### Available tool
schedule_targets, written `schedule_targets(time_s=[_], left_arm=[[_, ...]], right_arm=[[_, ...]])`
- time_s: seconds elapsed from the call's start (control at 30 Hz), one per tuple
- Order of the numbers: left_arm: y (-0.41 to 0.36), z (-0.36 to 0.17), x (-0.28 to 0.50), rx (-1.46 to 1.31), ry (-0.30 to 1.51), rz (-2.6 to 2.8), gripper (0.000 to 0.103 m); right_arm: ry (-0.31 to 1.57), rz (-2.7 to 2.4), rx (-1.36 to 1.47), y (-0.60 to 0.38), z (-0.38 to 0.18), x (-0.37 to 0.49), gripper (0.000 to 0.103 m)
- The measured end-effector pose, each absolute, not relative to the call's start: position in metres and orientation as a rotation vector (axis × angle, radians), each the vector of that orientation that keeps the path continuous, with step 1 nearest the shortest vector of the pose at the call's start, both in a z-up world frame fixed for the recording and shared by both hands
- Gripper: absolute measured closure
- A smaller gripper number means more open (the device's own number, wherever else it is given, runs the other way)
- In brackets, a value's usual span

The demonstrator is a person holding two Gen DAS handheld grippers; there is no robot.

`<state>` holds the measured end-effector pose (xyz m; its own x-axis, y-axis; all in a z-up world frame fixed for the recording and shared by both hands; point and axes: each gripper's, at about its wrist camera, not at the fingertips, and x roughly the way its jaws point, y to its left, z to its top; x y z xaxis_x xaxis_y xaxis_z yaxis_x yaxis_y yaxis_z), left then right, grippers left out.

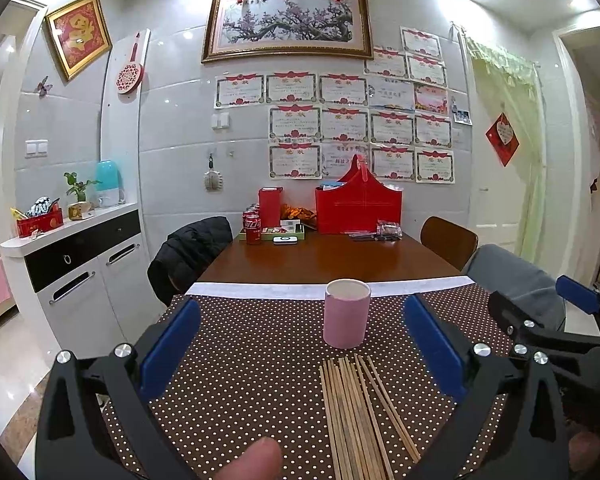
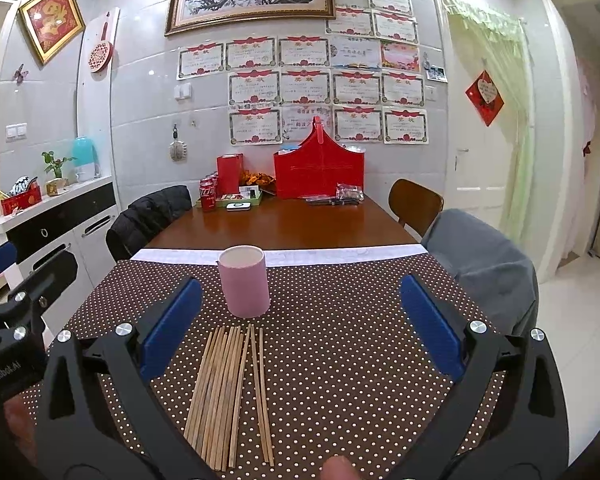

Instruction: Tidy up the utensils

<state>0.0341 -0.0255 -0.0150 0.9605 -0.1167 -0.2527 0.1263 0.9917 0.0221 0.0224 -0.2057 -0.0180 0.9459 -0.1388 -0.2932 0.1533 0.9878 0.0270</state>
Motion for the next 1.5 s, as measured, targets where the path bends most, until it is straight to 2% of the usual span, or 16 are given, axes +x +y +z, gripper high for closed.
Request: schedule_targets(time_s=[0.47, 0.67, 1.13, 1.3, 1.5], left_arm=[[-0.025, -0.019, 0.044, 0.036, 0.275, -0.14, 0.004], [-0.018, -0.032, 0.07, 0.039, 0.347, -0.136, 0.004], [-0.021, -0.158, 0.169, 0.113, 0.803, -0.151, 0.004], [-0.022, -0.194, 0.181, 0.136, 0.909, -0.149, 0.004], [-0.024, -0.21, 0.186, 0.133, 0.949, -0.171, 0.004]], right_arm=[[0.307, -0.131, 0.036, -0.202, -0.018, 0.027, 0.006], [0.35, -0.116, 0.032, -0.21, -0.026, 0.043, 0.006], [0.637, -0.091, 0.051, -0.247, -0.102, 0.111, 0.006], [0.693, -0.086, 0.07, -0.254, -0.121, 0.118, 0.006], [0.723, -0.081, 0.073, -0.256, -0.132, 0.122, 0.006]])
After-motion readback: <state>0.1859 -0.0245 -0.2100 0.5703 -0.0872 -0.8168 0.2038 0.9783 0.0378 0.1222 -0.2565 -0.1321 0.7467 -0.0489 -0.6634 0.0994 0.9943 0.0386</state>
